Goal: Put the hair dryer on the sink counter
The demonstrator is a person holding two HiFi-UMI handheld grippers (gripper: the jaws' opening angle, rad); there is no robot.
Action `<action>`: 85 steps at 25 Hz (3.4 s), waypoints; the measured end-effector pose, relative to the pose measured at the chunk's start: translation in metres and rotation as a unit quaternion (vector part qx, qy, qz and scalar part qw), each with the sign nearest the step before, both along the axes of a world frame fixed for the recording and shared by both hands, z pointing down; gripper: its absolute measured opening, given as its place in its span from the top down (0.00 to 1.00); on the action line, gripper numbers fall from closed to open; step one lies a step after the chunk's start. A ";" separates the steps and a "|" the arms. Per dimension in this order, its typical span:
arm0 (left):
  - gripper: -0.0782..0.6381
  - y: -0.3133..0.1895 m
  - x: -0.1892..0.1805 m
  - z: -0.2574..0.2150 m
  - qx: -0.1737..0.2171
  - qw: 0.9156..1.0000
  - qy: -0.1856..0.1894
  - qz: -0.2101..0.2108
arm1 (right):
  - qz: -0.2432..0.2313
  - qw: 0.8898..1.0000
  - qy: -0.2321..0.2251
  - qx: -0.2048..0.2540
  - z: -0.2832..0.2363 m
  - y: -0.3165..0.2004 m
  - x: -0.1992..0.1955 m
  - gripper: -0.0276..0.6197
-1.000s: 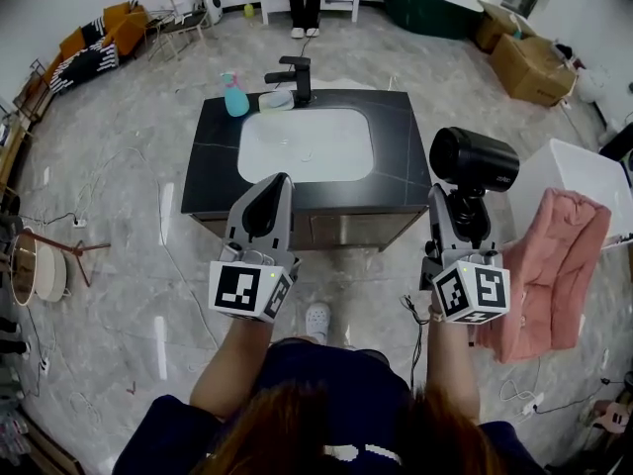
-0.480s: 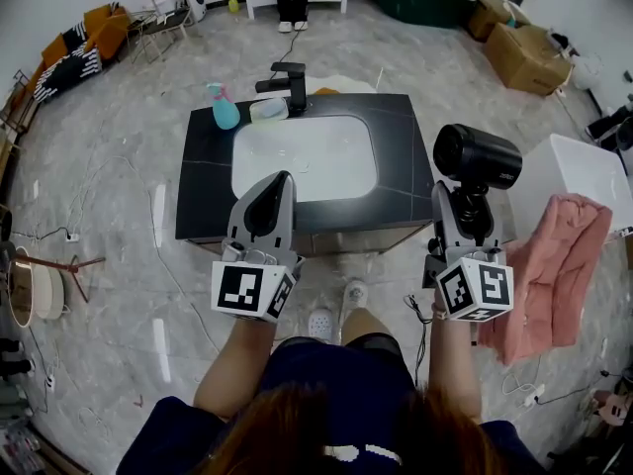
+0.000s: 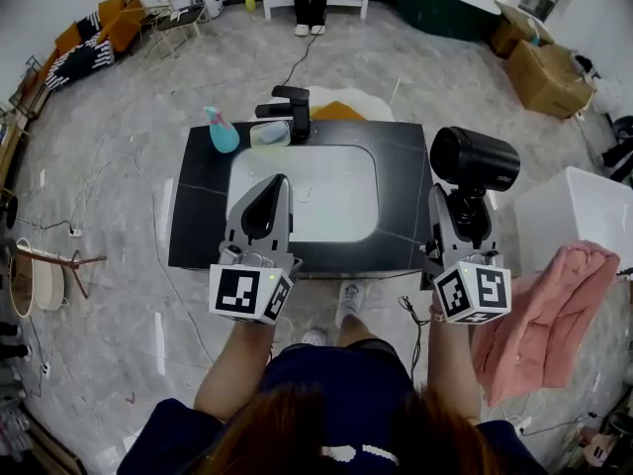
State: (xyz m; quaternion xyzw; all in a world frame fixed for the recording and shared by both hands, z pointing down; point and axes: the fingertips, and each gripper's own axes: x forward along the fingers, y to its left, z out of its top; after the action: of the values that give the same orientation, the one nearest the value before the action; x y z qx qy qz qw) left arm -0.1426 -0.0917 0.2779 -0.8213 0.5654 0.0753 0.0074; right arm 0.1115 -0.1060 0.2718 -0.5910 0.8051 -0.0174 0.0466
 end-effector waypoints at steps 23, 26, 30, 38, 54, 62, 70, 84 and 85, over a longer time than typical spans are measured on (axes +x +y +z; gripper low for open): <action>0.87 -0.215 0.085 0.031 -0.030 0.999 -0.003 -0.017 | -0.052 0.995 0.003 -0.085 0.069 -0.226 0.063 0.50; 0.87 -0.228 0.099 0.038 -0.026 1.000 -0.015 0.007 | -0.037 0.993 0.015 -0.108 0.094 -0.237 0.071 0.50; 0.87 -0.241 0.108 0.058 -0.038 0.999 -0.010 0.026 | -0.012 0.988 0.011 -0.156 0.141 -0.243 0.085 0.50; 0.87 -0.251 0.113 0.098 -0.068 0.997 -0.001 0.042 | 0.016 0.965 -0.022 -0.261 0.238 -0.240 0.102 0.50; 0.87 -0.261 0.117 0.152 -0.111 0.992 -0.026 0.055 | 0.041 0.893 -0.012 -0.447 0.377 -0.208 0.114 0.50; 0.87 -0.261 0.117 0.165 -0.124 0.991 -0.026 0.050 | 0.045 0.884 -0.010 -0.466 0.390 -0.202 0.117 0.50; 0.87 -0.256 0.117 0.164 -0.124 0.991 -0.031 0.046 | 0.027 0.881 0.031 -0.472 0.392 -0.203 0.112 0.49; 0.87 -0.249 0.119 0.154 -0.117 0.992 -0.031 0.043 | 0.011 0.884 0.042 -0.466 0.378 -0.200 0.113 0.39; 0.87 -0.249 0.119 0.152 -0.116 0.992 -0.030 0.043 | 0.014 0.885 0.041 -0.463 0.374 -0.201 0.116 0.39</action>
State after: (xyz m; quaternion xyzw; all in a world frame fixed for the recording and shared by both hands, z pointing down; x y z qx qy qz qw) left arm -0.0238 -0.3408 0.4302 -0.8423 0.5337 -0.0150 -0.0741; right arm 0.2273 -0.3069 0.6461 -0.5566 0.6986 -0.3632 -0.2649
